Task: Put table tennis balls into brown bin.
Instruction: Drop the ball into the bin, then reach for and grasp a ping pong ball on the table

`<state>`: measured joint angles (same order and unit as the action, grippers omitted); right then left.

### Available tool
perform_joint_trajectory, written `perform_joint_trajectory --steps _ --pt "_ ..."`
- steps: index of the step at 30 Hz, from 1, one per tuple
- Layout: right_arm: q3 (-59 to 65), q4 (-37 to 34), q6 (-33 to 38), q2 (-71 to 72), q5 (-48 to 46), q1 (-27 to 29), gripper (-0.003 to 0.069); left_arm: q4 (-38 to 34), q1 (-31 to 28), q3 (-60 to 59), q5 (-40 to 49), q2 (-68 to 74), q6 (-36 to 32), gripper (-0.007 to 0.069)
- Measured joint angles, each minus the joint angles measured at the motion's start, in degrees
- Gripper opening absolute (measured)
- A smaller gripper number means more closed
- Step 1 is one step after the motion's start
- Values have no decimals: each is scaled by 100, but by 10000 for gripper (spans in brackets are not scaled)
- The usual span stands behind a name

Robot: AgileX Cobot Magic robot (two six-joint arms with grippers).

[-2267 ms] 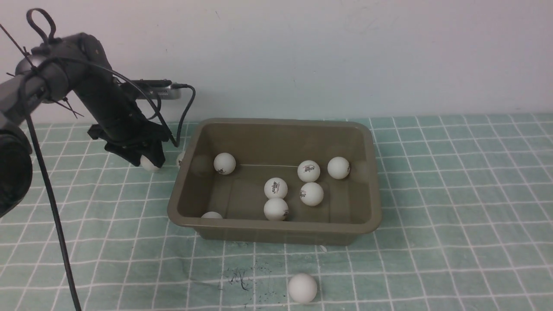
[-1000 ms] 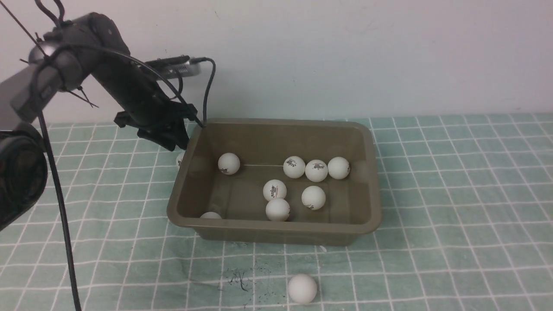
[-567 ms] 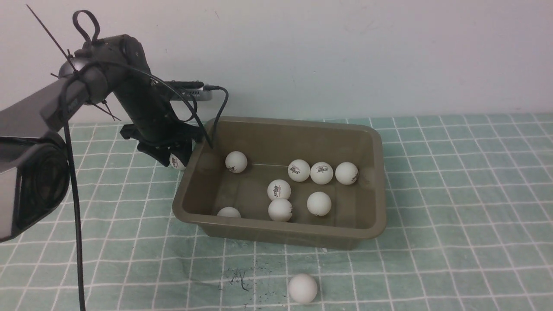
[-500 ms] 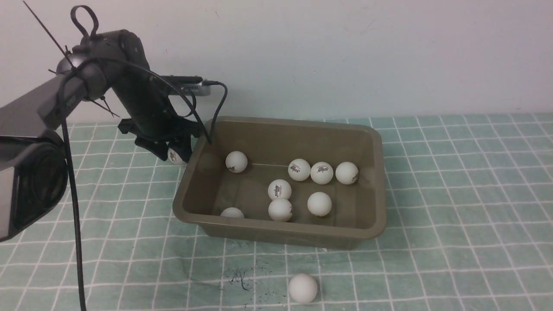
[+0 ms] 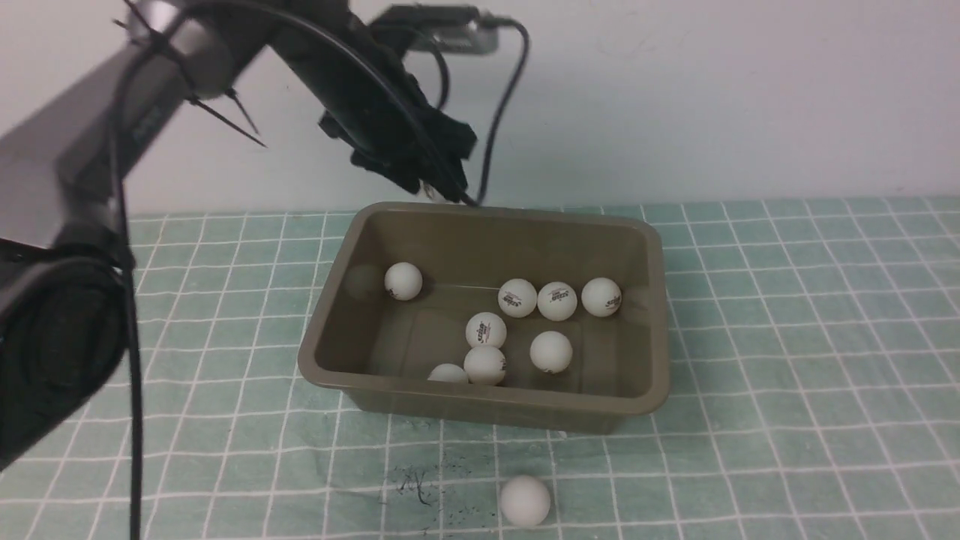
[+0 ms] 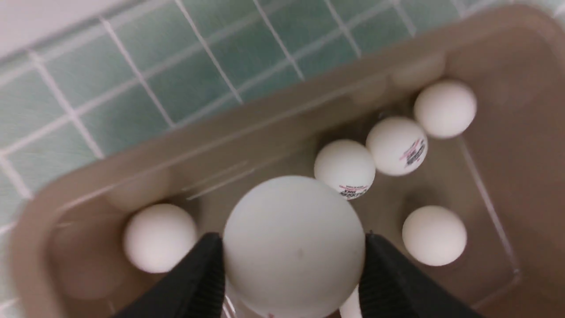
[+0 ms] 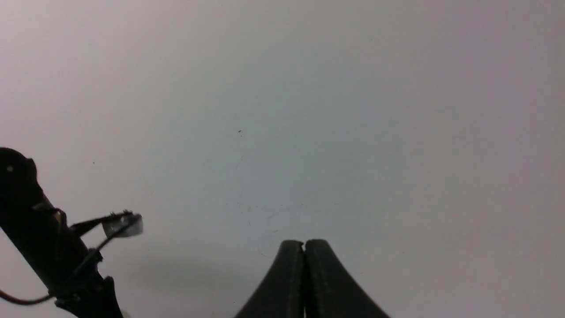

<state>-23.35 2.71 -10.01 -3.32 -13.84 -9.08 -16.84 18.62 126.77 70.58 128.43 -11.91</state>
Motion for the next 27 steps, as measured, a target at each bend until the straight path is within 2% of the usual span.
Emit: perform_joint_trajectory --steps 1,3,5,6,8,9,10,11,15,20,27 --pt "0 0 0 0 0 0 -15 178 161 -17 0 85 226 428" --pt "0 0 0 0 0 0 -15 388 311 -73 4 97 659 470" --pt "0 0 0 0 0 0 -15 467 392 -197 4 -3 1012 460" --pt "0 0 0 0 0 0 -15 505 456 -346 -1 -166 1139 424" --pt "0 0 0 0 0 0 -15 600 552 -732 -1 -508 1191 298" --pt "0 0 0 0 0 0 -15 678 627 -1127 -1 -841 1191 153" --pt "0 0 0 0 0 0 -15 678 651 -1188 -1 -888 1191 138" --pt "0 0 0 0 0 0 -15 656 764 -1684 -1 -1299 1191 55" --pt "0 0 0 0 0 0 -15 449 1173 -2674 5 -1795 1191 5" --pt "0 0 0 0 0 0 -15 331 1771 -3272 -1 -1797 979 63" --pt "0 0 0 0 0 0 -15 403 2182 -3352 -44 -1119 964 382"
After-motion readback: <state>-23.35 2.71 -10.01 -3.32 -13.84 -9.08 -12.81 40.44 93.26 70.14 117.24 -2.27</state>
